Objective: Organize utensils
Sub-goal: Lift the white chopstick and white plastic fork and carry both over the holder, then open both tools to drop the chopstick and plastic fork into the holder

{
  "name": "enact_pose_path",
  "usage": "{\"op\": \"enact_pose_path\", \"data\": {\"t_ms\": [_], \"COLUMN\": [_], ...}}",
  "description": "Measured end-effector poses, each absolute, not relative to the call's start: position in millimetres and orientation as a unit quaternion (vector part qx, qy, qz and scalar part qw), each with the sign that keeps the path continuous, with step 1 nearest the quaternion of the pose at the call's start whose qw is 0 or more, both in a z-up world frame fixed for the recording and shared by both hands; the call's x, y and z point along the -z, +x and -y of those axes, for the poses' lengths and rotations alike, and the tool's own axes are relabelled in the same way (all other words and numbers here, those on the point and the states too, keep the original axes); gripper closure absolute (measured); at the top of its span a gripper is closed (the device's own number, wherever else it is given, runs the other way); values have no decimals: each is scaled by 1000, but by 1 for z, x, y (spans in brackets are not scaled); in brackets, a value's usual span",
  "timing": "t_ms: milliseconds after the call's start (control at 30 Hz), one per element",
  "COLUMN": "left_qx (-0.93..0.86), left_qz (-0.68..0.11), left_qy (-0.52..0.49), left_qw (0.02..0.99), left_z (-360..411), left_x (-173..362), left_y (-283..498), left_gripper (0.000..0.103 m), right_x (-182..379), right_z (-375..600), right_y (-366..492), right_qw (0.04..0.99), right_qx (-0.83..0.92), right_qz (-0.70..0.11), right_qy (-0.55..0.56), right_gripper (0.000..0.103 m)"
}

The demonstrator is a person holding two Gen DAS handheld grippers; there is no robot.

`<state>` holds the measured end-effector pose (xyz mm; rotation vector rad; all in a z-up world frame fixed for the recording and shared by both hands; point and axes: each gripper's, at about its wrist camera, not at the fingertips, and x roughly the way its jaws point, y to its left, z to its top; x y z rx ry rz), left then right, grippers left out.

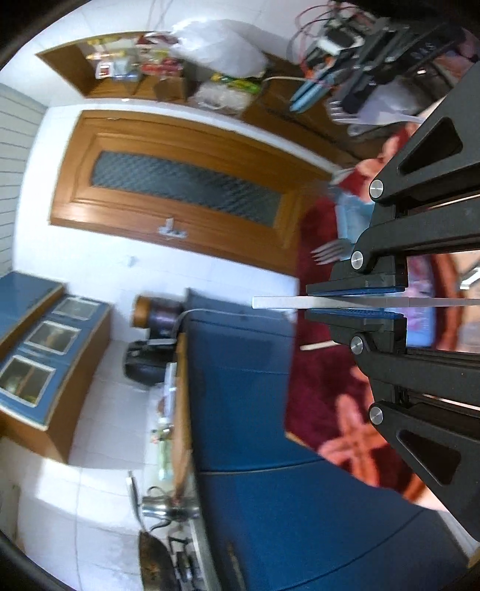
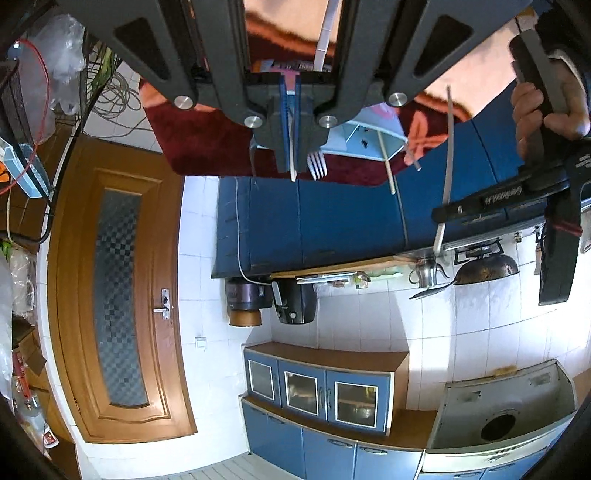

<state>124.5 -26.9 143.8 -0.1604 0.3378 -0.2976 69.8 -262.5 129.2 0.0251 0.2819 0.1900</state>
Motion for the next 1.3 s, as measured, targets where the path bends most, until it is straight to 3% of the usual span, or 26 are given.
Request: {"op": "enact_pose_path", "data": {"t_ms": [433,933,1300], "left_qx": [96,80,94], "left_qz": [-30,-43,-68], "left_qy": [-101,-96,-92], "left_qw": [990,991,989], "left_z": [37,48,52], "left_x": [-147,-110,-98], "left_y": [161,186,195], "left_gripper": [97,97,97], "right_x": [-132,-121,-100], "right_z": [268,253,246], "right_y": [127,180,194], "right_qw": [990,998,995], "right_qx": [-72,-15,-26], "right_qz": [-117,-54,-76], "right_qy": [21,-39,-55], "right_gripper": [99,99,99]}}
